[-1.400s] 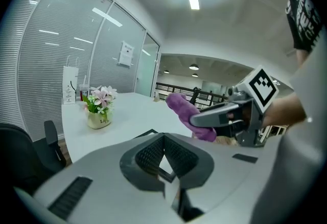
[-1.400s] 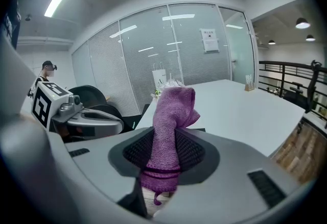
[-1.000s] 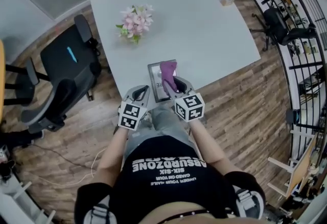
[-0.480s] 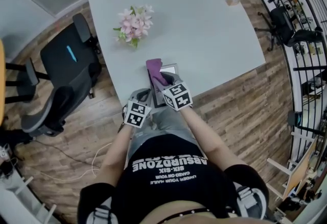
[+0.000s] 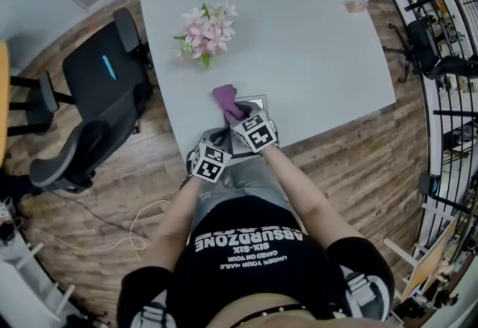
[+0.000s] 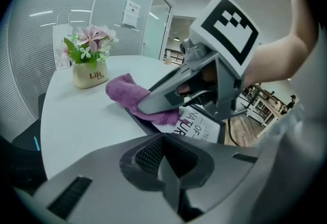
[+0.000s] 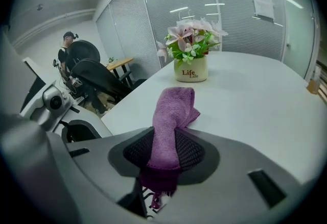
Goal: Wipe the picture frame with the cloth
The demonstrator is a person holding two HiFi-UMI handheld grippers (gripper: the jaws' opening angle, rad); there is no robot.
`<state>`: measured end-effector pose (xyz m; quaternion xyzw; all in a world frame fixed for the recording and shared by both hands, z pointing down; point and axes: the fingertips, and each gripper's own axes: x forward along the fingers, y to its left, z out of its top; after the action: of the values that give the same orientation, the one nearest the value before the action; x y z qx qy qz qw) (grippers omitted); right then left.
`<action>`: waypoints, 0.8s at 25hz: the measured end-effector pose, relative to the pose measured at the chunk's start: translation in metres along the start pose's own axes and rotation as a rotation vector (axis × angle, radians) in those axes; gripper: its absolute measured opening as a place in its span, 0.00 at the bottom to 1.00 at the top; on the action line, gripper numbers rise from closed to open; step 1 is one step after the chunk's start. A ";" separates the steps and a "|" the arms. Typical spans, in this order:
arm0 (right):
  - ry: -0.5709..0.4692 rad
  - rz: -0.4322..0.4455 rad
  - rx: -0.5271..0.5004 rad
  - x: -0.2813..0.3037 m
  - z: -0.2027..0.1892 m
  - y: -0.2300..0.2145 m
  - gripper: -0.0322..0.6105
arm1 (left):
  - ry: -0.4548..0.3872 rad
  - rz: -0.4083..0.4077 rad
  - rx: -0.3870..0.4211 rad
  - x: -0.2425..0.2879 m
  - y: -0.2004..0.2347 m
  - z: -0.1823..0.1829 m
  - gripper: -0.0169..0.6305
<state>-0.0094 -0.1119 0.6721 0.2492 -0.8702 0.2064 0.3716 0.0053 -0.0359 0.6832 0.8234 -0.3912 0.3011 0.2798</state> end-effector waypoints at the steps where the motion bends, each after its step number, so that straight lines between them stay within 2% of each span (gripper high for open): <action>1: 0.017 0.003 -0.005 0.002 -0.003 0.001 0.26 | 0.001 -0.001 -0.001 0.001 0.000 -0.001 0.05; 9: 0.026 0.015 -0.003 0.003 -0.007 0.000 0.26 | -0.003 0.008 -0.028 0.003 0.000 -0.002 0.05; 20: 0.070 -0.033 -0.051 -0.004 -0.016 -0.012 0.26 | 0.013 0.016 -0.054 0.003 0.002 -0.002 0.05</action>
<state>0.0087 -0.1121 0.6813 0.2465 -0.8574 0.1867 0.4114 0.0046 -0.0372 0.6870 0.8105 -0.4039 0.2980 0.3018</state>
